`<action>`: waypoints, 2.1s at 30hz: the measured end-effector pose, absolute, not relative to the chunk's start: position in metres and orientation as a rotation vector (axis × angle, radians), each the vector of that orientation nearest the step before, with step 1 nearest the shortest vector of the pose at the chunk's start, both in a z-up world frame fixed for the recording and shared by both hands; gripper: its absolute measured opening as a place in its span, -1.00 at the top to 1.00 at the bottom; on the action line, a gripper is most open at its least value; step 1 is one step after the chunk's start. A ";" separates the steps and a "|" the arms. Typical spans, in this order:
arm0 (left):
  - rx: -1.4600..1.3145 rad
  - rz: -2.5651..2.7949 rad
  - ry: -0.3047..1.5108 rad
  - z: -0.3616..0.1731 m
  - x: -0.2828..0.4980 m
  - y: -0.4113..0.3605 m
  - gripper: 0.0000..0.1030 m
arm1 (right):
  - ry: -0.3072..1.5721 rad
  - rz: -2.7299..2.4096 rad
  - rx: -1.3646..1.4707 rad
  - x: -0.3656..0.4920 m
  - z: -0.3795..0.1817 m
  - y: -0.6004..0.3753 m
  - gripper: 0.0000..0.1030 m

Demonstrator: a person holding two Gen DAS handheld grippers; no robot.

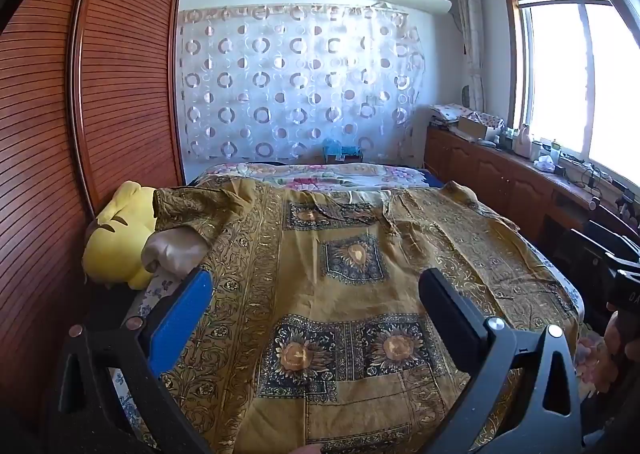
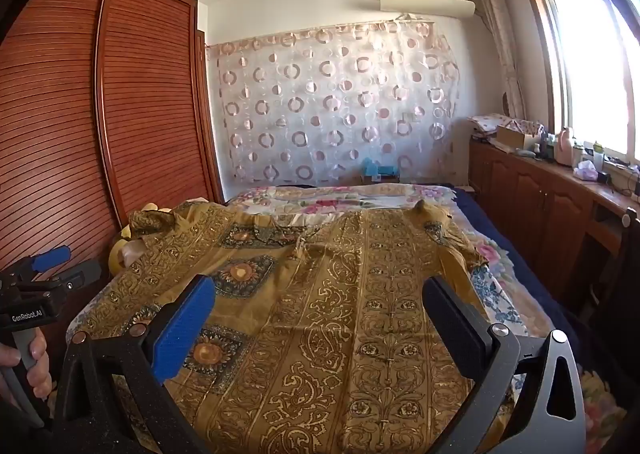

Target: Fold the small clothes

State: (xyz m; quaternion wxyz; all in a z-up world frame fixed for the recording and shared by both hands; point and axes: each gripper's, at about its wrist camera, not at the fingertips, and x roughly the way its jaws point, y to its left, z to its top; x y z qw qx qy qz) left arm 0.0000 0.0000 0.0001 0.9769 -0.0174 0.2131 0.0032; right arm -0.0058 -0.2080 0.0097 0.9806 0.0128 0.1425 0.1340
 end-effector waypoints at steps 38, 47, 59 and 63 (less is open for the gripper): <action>-0.017 0.004 0.400 0.016 -0.011 -0.007 -1.00 | 0.287 0.267 0.019 -0.007 0.008 -0.206 -1.00; -0.016 0.006 0.398 0.016 -0.012 -0.008 -1.00 | 0.287 0.268 0.020 -0.007 0.008 -0.206 -1.00; -0.013 0.006 0.398 0.016 -0.013 -0.010 -1.00 | 0.290 0.271 0.021 -0.006 0.008 -0.206 -1.00; -0.012 0.006 0.397 0.015 -0.013 -0.009 -1.00 | 0.289 0.270 0.021 -0.006 0.008 -0.206 -1.00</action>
